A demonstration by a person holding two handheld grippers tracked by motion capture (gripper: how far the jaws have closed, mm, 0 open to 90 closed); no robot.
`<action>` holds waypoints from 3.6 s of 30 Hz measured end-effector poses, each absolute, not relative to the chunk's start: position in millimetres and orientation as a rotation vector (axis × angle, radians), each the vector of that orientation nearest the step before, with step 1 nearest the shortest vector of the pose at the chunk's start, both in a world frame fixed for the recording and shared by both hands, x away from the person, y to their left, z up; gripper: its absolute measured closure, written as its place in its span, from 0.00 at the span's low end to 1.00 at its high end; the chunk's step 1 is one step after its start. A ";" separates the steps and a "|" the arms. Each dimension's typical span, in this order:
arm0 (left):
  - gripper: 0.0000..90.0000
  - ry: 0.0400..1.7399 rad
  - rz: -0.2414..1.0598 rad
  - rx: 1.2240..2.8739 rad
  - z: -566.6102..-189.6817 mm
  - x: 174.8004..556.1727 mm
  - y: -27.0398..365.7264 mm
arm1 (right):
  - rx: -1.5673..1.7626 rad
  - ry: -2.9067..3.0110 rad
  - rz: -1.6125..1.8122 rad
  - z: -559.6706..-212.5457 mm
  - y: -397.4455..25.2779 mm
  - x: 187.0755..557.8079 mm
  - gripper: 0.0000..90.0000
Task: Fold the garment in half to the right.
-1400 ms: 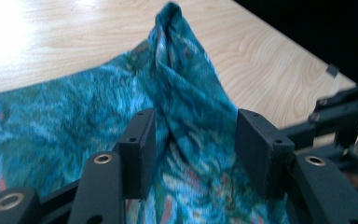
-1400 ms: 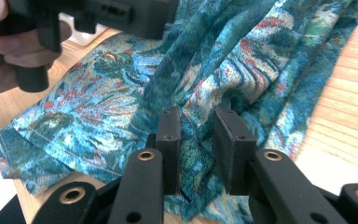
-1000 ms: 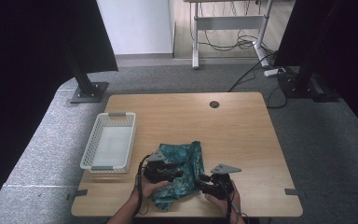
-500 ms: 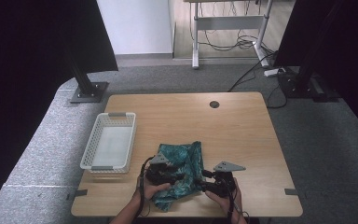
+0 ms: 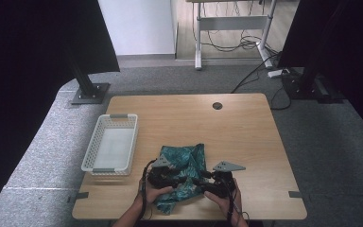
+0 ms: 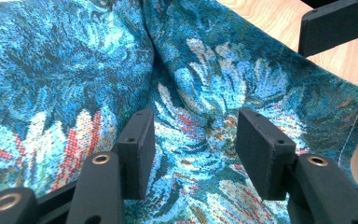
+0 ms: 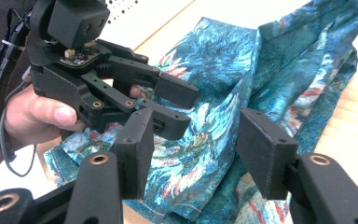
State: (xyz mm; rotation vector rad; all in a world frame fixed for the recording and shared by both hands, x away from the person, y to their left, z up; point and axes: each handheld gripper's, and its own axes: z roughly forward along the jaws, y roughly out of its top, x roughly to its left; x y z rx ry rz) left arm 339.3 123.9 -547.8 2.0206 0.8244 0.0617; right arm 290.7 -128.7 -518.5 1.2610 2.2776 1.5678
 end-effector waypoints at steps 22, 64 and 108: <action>0.50 0.812 0.069 2.023 -548.0 334.4 126.9 | 1.333 2.411 1.381 -545.9 -141.2 294.4 0.94; 0.40 0.829 0.159 2.054 -554.3 298.6 142.6 | 1.336 2.417 1.397 -560.3 -165.1 290.2 0.89; 0.25 0.846 0.270 1.960 -536.9 235.4 186.1 | 1.081 2.272 1.345 -547.5 -197.2 224.6 0.26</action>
